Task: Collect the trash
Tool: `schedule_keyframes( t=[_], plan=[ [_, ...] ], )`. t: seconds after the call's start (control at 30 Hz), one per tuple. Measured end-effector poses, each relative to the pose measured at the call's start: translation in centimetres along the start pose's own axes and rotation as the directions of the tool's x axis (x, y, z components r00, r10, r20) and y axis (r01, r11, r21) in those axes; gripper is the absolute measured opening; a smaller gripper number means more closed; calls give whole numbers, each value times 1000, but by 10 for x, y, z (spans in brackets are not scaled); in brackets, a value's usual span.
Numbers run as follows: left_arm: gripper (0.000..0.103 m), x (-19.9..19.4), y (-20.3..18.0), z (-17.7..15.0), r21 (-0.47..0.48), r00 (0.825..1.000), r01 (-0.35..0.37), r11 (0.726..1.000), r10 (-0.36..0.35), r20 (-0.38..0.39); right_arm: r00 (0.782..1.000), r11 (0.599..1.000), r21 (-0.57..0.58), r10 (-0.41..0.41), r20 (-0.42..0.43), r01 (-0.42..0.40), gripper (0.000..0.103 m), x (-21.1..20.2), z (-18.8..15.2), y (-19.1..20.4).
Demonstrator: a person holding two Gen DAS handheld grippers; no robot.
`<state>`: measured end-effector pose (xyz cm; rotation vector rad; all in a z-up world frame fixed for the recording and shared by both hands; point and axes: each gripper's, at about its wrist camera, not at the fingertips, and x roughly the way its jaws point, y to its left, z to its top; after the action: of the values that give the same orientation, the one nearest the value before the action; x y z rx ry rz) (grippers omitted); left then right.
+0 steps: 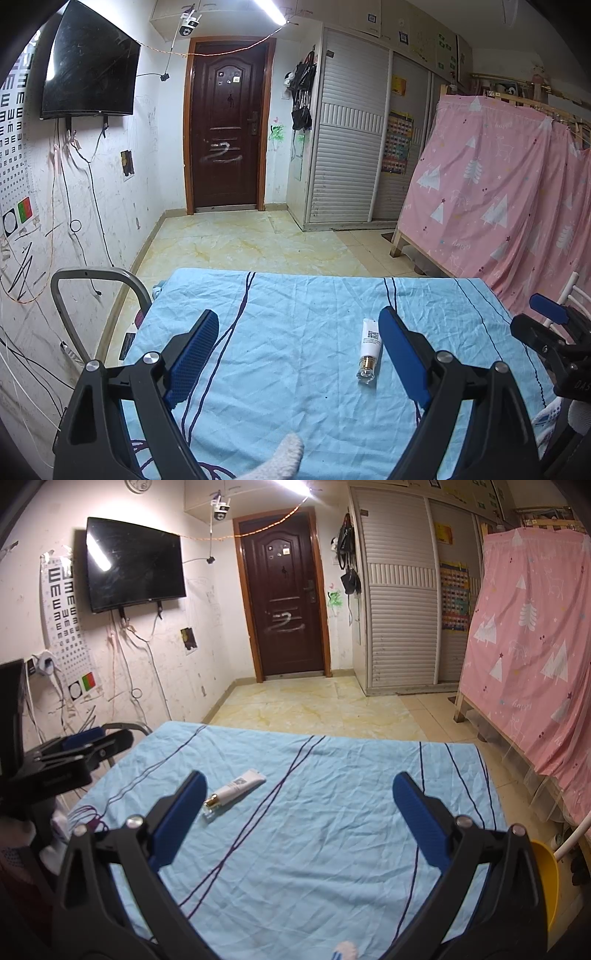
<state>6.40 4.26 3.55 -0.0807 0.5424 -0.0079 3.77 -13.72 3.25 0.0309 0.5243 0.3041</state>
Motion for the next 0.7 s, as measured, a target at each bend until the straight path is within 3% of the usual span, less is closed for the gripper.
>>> schedule_keyframes(
  t=[0.7],
  plan=[
    [80, -2, -5, -1, 0, 1000, -3, 1000, 3, 16, 1000, 1000, -1, 1, -2, -1, 97, 1, -1, 2]
  ],
)
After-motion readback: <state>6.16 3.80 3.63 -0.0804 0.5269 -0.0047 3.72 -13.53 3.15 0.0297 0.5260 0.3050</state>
